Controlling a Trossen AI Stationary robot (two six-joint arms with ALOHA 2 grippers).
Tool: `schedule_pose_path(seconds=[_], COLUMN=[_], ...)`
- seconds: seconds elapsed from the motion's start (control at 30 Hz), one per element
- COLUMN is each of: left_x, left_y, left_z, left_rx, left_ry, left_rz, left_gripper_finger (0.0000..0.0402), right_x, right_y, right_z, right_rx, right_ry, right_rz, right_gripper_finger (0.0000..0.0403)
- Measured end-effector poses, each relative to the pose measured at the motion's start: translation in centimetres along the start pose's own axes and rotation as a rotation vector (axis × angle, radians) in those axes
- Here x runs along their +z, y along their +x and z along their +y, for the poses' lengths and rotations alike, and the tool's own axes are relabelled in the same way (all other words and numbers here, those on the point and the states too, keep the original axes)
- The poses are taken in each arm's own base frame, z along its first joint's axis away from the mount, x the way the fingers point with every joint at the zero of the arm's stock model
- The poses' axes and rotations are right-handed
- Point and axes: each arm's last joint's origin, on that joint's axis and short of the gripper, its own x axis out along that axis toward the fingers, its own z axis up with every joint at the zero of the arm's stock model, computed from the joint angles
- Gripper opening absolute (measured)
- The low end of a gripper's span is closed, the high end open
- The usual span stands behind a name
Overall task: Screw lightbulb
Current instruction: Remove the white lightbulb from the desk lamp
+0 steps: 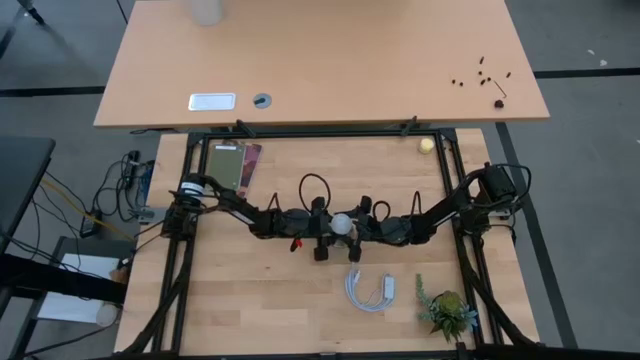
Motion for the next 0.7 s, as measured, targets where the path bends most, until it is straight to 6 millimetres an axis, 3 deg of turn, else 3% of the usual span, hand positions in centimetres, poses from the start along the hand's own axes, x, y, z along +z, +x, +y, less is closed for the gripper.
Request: schedule_pose_path(seconds=[0.37,0.7], left_x=[-0.1,0.1], left_y=[-0.1,0.0], left_z=[-0.5,-0.5], left_rx=[-0.166,-0.166], left_ry=[0.046,0.049], left_rz=[-0.011,-0.027], left_gripper_finger=[0.0193,0.0193], right_x=[-0.2,-0.3], right_y=[0.7,1.6], right_z=[-1.7,-4.9], right_rx=[0.356,0.610], right_ry=[0.011,0.031], right_rz=[-0.006,-0.005], right_gripper_finger=[0.0271,0.0271])
